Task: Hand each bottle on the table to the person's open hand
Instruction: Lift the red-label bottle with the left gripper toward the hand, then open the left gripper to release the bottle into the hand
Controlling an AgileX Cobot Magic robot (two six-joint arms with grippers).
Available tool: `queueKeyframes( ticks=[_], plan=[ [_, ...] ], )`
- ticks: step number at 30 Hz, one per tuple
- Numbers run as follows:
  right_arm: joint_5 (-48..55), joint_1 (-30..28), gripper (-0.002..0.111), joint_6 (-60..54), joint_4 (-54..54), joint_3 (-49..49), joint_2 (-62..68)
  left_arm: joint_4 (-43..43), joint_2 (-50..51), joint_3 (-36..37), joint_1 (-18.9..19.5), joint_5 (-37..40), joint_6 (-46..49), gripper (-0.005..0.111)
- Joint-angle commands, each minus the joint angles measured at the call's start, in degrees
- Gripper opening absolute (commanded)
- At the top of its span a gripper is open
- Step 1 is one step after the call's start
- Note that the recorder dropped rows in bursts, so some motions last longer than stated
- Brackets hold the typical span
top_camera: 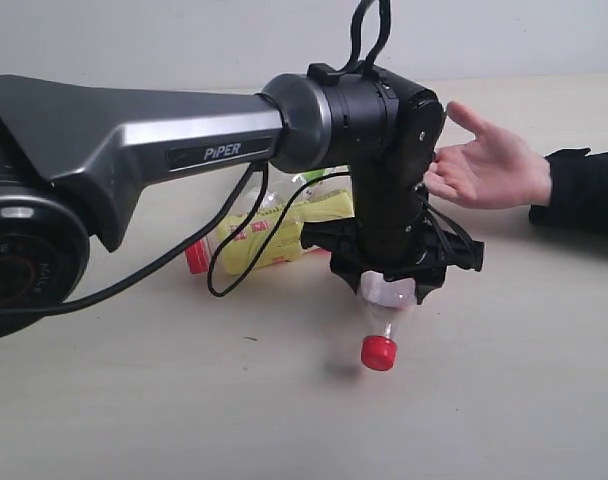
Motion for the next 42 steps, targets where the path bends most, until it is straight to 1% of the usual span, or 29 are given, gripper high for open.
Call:
queueKeyframes(
  ticks=[1,4,10,18,23,27,29,30,31,32,34,37,42],
  plan=[
    [0.07,-0.15,0.000,-0.03,-0.43,0.17,-0.38,-1.87,-0.48,-0.39,-0.18,3.46,2.34,0.000],
    [0.07,-0.15,0.000,-0.03,-0.43,0.17,-0.38,-3.49,-1.45,-0.39,-0.18,5.17,2.72,0.000],
    [0.07,-0.15,0.000,-0.03,-0.43,0.17,-0.38,-3.39,-4.17,-0.39,-0.18,8.84,2.72,0.000],
    [0.07,-0.15,0.000,-0.03,-0.43,0.17,-0.38,-3.04,-8.57,-0.39,-0.18,8.84,2.60,0.000],
    [0.07,-0.15,0.000,-0.03,-0.43,0.17,-0.38,2.00,-11.85,-0.39,-0.18,8.84,-0.50,0.000],
    [0.07,-0.15,0.000,-0.03,-0.43,0.17,-0.38,2.39,-13.37,-0.39,-0.18,8.16,-1.54,0.000],
    [0.07,-0.15,0.000,-0.03,-0.43,0.17,-0.38,0.33,-13.37,-0.39,-0.18,4.73,-2.28,0.000],
    [0.07,-0.15,0.000,-0.03,-0.43,0.17,-0.38,-0.52,-13.14,-0.39,-0.18,0.52,-3.14,0.000],
    [0.07,-0.15,0.000,-0.03,-0.43,0.17,-0.38,-0.81,-13.04,-0.39,-0.18,-2.00,-3.52,0.000],
    [0.07,-0.15,0.000,-0.03,-0.43,0.17,-0.38,-1.63,-12.92,-0.39,-0.18,-6.71,-4.25,0.000],
    [0.07,-0.15,0.000,-0.03,-0.43,0.17,-0.38,-2.51,-12.23,-0.39,-0.18,-12.61,-5.98,0.000],
    [0.07,-0.15,0.000,-0.03,-0.43,0.17,-0.38,-3.98,-9.80,-0.39,-0.84,-17.38,-6.91,0.000],
    [0.07,-0.15,0.000,-0.03,-0.43,0.17,-0.38,-3.72,-7.59,2.44,-2.53,-27.69,-11.28,0.000]
  ],
)
